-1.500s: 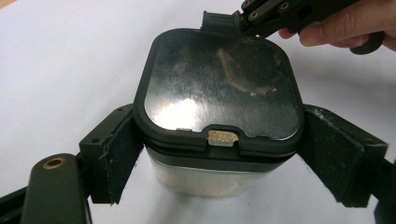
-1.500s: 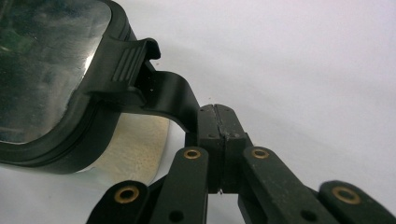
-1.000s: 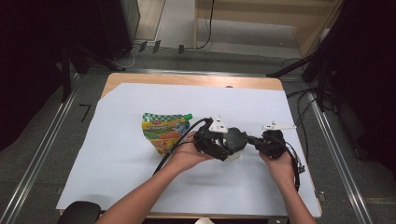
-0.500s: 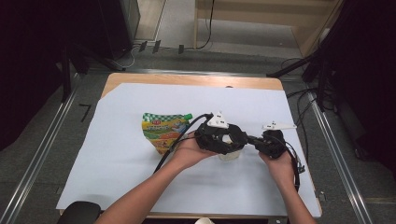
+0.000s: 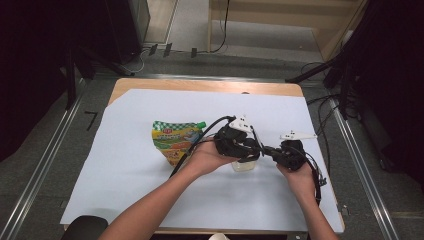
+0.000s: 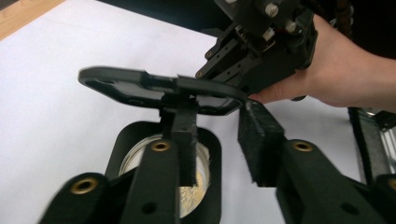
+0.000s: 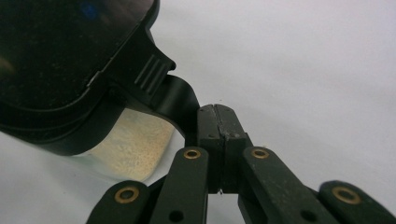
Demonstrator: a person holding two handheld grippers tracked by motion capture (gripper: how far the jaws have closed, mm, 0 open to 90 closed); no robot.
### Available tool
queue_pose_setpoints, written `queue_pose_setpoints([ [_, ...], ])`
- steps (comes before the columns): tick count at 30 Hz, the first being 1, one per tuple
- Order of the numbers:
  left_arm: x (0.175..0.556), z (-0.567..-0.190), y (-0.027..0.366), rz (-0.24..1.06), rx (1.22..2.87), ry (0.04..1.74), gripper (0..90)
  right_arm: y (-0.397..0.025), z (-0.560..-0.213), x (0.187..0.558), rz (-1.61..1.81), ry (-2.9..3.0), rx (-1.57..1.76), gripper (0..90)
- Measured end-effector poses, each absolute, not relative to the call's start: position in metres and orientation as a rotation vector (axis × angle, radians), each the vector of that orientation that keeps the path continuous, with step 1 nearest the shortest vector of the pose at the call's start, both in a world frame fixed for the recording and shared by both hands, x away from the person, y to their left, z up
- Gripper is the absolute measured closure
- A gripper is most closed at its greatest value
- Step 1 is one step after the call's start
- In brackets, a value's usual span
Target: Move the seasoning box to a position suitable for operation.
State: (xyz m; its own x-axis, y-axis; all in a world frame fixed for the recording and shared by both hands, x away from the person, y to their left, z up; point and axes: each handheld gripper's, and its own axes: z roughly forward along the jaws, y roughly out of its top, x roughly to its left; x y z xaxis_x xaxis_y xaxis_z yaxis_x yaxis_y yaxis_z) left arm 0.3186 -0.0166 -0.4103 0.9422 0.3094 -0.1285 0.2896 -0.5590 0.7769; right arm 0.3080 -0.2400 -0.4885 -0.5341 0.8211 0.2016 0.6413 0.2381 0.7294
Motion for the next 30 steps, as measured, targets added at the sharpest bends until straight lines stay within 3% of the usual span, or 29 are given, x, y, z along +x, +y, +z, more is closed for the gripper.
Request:
queue_pose_setpoints([
  [6,0.321,-0.409,-0.024,-0.021,2.198,0.392,75.9,-0.240,-0.488,0.306,1.180,2.297,1.373,90.0],
  [13,0.327,-0.410,-0.034,-0.088,2.194,0.383,76.0,-0.239,-0.489,0.303,1.181,2.304,1.369,90.0],
  [30,0.328,-0.410,-0.033,-0.115,2.204,0.365,74.5,-0.238,-0.487,0.300,1.204,2.286,1.378,90.0],
])
